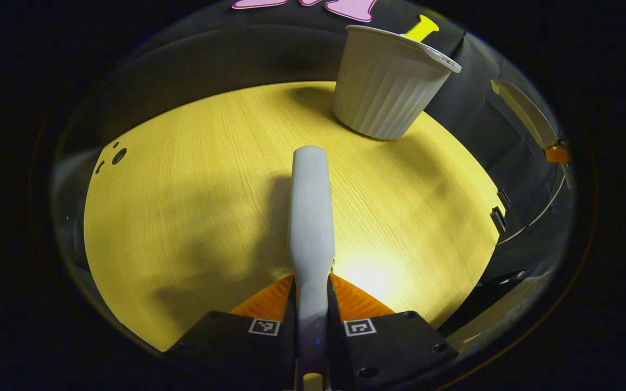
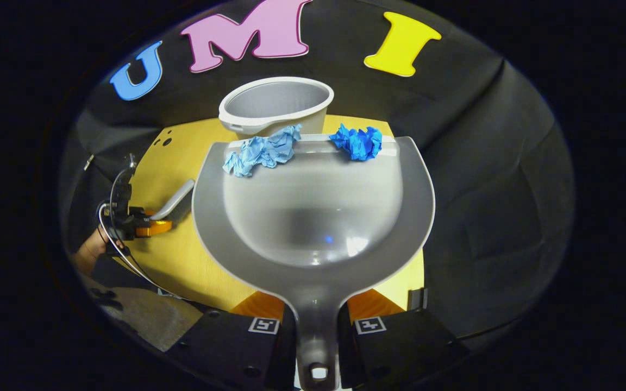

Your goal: Pick up the small broom and dustpan from the desktop, sweep the trash into the dustpan with the broom, and then empty the trash into the garbage bin.

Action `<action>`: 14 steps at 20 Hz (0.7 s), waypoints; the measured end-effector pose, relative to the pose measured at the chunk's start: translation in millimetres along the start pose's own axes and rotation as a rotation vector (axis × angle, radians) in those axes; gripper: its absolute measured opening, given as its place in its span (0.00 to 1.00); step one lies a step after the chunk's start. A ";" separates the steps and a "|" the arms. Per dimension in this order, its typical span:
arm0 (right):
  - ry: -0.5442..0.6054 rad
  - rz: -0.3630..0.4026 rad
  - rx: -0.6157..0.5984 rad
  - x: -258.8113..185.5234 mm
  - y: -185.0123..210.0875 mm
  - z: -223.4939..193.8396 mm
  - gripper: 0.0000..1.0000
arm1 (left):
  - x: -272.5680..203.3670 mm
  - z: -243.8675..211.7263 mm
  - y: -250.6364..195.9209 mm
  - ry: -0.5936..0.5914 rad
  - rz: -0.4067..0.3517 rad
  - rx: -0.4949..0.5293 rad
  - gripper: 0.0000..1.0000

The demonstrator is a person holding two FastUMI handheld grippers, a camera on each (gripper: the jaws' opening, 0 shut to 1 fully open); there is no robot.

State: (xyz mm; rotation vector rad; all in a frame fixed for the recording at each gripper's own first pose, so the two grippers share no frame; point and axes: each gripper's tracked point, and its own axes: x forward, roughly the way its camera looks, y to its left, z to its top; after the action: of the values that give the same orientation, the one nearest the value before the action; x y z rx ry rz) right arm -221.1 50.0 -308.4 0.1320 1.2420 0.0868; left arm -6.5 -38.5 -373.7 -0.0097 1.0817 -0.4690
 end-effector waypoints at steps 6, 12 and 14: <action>0.009 -0.066 -0.049 4.2 -3.9 -2.2 0.35 | 1.0 -11.0 6.5 0.003 -0.015 0.003 0.28; 0.070 -0.084 -0.150 -9.9 -19.6 1.3 0.35 | -1.2 -17.5 8.6 0.003 -0.023 -0.007 0.28; 0.096 -0.099 -0.198 -11.5 -25.2 -0.6 0.35 | -0.9 -18.3 10.5 0.002 -0.022 -0.010 0.28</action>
State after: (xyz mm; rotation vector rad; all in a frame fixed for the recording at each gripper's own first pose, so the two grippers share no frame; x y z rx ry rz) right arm -225.5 23.5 -301.6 -0.1063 1.3264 0.1310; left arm -18.6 -24.8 -384.1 -0.0302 1.0866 -0.4834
